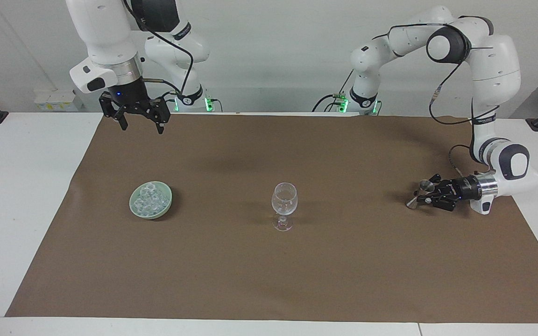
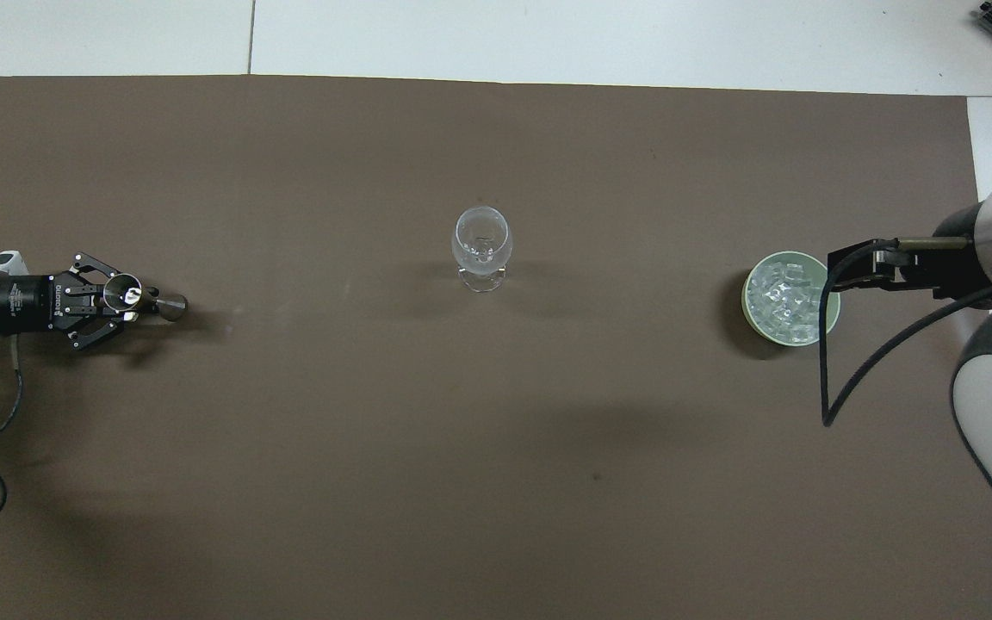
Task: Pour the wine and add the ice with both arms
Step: 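Lift the metal cup with the left gripper toward the wine glass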
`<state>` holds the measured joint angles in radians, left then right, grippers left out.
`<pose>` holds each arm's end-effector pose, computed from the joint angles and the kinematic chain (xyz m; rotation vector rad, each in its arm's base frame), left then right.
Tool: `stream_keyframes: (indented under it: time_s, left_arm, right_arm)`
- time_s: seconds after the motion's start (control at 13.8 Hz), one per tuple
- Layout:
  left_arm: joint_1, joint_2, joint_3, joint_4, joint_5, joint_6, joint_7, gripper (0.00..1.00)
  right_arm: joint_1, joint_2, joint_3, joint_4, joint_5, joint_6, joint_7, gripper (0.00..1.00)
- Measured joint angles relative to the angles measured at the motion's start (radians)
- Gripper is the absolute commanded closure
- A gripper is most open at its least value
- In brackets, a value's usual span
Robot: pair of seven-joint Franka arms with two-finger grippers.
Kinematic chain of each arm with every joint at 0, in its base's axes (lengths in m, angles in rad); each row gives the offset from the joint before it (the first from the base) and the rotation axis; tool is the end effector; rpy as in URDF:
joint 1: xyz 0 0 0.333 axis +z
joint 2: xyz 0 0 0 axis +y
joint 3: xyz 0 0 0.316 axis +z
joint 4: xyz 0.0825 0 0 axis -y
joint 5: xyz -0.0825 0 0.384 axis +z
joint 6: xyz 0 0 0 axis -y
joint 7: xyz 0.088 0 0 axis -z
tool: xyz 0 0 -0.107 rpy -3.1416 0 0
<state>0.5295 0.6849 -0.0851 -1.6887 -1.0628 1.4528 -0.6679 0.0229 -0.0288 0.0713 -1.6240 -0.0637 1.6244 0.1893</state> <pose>0.5862 0.1721 0.2202 1.3705 1.3357 -1.0740 0.5485 0.0459 0.6201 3.0768 -0.1426 0.0587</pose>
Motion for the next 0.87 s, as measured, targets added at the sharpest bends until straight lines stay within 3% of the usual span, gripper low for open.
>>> stream_keyframes:
  time_s: [0.58, 0.87]
  left_arm:
    - [-0.002, -0.004, -0.071, 0.021, -0.065, -0.01, -0.049, 1.0]
    - [-0.048, -0.044, -0.096, 0.035, -0.124, 0.021, -0.111, 1.0]
  right_arm:
    - [0.0, 0.0, 0.0, 0.0, 0.0, 0.0, 0.0, 0.0]
    - [0.0, 0.0, 0.0, 0.0, 0.0, 0.0, 0.0, 0.0]
